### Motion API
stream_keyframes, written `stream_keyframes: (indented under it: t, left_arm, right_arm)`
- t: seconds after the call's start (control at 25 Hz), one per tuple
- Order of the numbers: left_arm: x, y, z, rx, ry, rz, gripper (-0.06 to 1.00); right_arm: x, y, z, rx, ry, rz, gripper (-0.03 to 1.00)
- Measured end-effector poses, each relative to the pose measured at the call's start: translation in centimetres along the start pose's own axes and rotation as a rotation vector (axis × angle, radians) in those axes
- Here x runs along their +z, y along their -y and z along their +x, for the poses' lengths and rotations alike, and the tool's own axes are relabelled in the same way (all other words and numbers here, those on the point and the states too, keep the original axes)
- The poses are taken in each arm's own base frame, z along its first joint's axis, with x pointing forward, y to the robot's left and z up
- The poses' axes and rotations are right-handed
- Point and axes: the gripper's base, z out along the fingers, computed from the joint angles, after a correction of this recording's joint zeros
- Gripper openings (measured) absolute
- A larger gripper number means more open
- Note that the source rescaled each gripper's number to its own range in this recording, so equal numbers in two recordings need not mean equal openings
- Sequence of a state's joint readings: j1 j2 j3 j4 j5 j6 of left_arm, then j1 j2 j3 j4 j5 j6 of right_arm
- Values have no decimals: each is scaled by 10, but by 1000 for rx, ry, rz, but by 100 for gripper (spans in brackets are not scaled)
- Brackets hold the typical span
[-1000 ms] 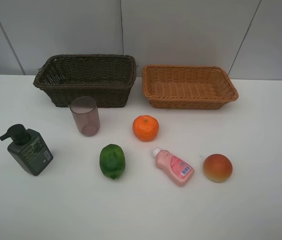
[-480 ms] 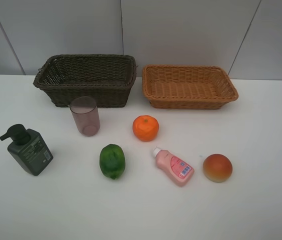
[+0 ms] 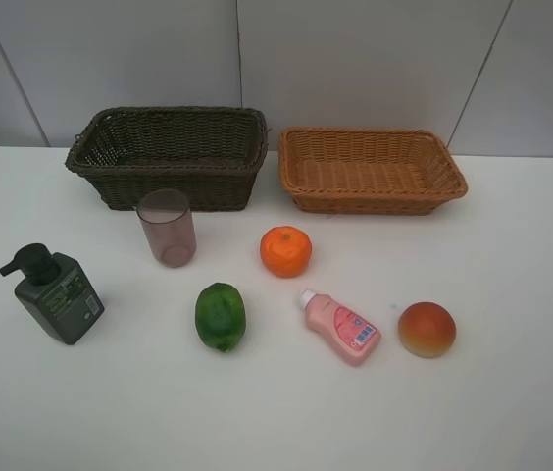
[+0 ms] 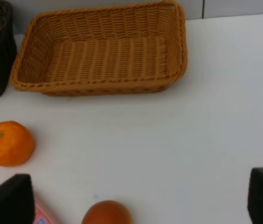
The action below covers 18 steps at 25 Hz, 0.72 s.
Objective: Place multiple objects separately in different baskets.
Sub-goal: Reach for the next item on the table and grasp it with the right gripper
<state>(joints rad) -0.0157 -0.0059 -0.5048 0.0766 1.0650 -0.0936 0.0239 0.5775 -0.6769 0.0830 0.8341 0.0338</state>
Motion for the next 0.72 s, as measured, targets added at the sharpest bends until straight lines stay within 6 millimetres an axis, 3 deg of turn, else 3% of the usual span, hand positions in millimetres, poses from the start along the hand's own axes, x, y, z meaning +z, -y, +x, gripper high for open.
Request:
stream_keyframes:
  t: [0.16,0.32,0.72]
  left_arm:
    - [0,0,0,0,0,0,100]
    - [0,0,0,0,0,0,100]
    - [0,0,0,0,0,0,100]
  right_arm:
    - [28,-6,-22,-16,-92,-26,100]
    - [53,-31,-44,-103,-153,-123,100]
    - [113,-137,-76,-349,-287,-347,100]
